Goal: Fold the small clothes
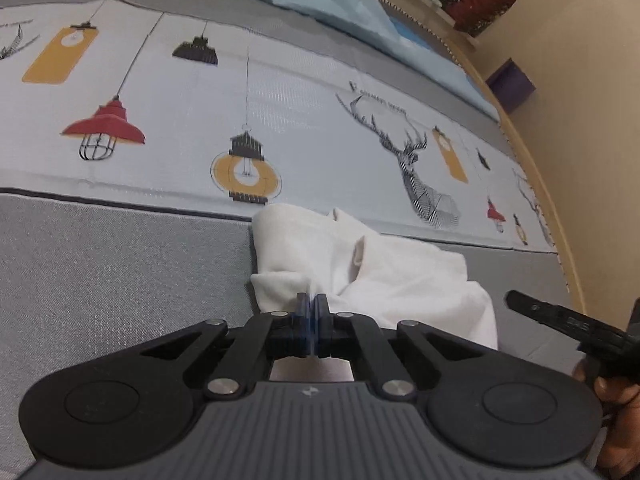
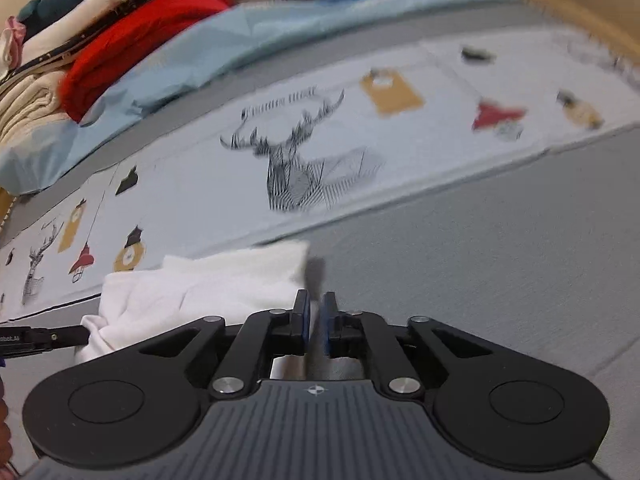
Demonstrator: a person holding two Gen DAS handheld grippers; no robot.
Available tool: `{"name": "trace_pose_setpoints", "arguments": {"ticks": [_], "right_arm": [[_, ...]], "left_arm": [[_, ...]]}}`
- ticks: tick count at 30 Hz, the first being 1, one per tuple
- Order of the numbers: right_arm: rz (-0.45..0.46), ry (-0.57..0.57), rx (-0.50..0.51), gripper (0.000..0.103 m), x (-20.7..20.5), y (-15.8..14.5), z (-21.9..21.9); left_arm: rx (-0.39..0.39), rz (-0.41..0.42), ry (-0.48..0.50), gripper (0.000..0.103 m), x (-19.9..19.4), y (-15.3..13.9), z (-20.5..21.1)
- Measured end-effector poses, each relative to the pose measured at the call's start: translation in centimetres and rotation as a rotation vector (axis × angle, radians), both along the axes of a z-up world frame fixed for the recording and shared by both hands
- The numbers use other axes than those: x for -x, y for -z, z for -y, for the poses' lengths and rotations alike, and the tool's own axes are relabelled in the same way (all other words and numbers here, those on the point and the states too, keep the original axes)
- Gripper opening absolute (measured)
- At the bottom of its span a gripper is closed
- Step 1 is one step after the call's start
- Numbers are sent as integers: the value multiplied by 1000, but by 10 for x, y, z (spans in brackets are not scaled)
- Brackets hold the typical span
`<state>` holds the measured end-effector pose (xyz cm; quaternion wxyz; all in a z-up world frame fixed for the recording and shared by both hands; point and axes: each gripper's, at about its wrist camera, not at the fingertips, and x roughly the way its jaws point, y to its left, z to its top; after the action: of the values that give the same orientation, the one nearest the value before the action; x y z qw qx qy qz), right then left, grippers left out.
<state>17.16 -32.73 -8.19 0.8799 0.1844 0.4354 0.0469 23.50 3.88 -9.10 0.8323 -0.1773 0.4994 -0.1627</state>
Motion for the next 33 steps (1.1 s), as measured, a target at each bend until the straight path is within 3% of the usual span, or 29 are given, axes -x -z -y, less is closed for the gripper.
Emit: {"name": "trace_pose_setpoints", "arguments": {"ticks": [4, 7, 9, 11, 12, 13, 17, 19, 20, 22, 23, 25, 27, 28, 29, 30, 33], "right_arm": [[82, -251, -103, 11, 22, -20, -8], [-22, -460, -103, 11, 36, -5, -26], [-121, -542, -1, 10, 43, 16, -36], [-165, -559, 96, 3, 48, 31, -38], [-158, -546, 71, 3, 48, 31, -34], [-153, -526, 41, 2, 47, 28, -29], [-88, -527, -8, 6, 54, 13, -22], [-145, -577, -29, 7, 57, 21, -25], [-195, -604, 9, 7, 59, 30, -29], [-208, -663, 87, 7, 62, 36, -38], [-200, -660, 77, 7, 60, 33, -38], [-173, -594, 27, 10, 55, 25, -30], [-114, -518, -3, 16, 47, 15, -23], [-88, -454, -4, 24, 42, 12, -19], [-77, -385, -7, 44, 38, 11, -16], [-83, -323, -15, 58, 33, 13, -12], [-159, -217, -65, 58, 14, 29, -7]], "left_arm": [[79, 78, 2, 1, 8, -20, -9], [171, 72, 117, 1, 12, -24, -2], [129, 55, 196, 1, 15, -20, 14], [-24, 12, 221, 2, 15, -6, 30], [-106, -15, 211, 2, 14, 4, 35], [-131, -22, 201, 2, 13, 7, 37], [-40, 44, 218, 3, 20, -14, 33], [5, 52, 287, 7, 28, -21, 36], [-7, 32, 324, 9, 31, -17, 38], [-118, -49, 378, 7, 32, 3, 48], [-154, -78, 389, 5, 31, 10, 51], [-110, -57, 363, 7, 27, 1, 48], [-38, -10, 308, 19, 24, -11, 39], [-10, 5, 278, 30, 22, -15, 35], [5, 10, 245, 44, 21, -16, 32], [5, 7, 198, 50, 18, -16, 27], [-45, -65, 93, 60, 6, -3, 18]]}}
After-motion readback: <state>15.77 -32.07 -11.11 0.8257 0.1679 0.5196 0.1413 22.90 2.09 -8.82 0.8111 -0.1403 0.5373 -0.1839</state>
